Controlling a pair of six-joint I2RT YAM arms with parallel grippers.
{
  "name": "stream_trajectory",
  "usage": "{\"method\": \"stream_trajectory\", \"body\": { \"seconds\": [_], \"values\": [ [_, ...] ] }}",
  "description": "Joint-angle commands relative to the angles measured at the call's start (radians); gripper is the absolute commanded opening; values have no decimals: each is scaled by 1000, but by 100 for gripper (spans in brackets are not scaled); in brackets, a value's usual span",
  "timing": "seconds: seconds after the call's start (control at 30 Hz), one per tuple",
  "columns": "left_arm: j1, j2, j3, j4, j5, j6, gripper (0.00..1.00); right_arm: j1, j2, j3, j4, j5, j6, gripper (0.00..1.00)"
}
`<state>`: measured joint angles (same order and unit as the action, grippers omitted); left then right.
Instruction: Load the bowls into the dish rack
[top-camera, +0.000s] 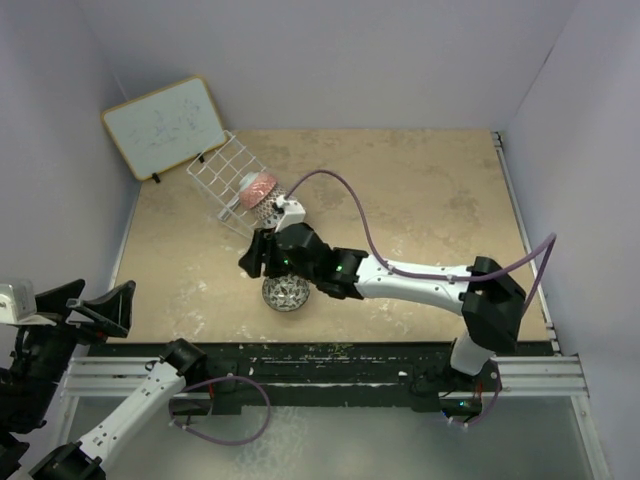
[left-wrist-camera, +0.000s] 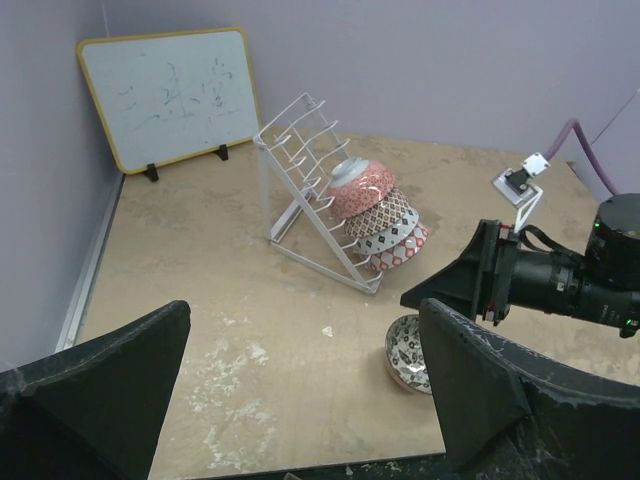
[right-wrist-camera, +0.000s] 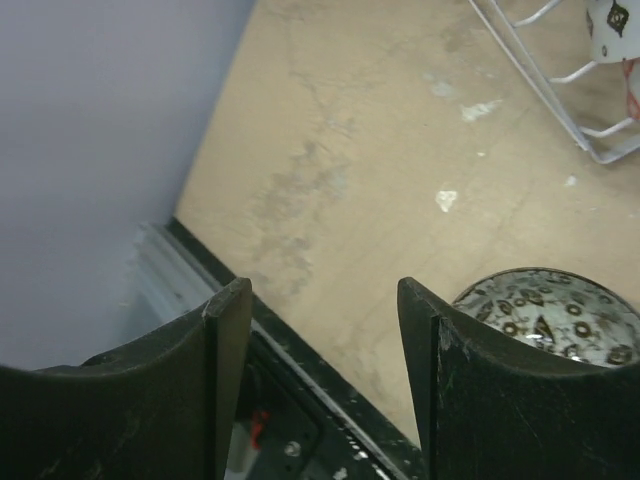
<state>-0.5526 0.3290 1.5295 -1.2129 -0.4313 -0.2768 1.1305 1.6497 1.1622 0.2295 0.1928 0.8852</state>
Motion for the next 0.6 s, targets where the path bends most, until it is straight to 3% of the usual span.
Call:
{"method": "stream_trajectory", "body": {
  "seconds": [0.0,0.37,0.57],
  "values": [
    [-7,23,-9,37,-1,7,99,69,105,185,-428,148,-216,63],
    [-7,28,20,18,-16,18,99,166,314,382,-680,265,-259,62],
    [-7,19,5,17,-20,16,99,172,345,394,-687,284,-260,56]
  ]
}}
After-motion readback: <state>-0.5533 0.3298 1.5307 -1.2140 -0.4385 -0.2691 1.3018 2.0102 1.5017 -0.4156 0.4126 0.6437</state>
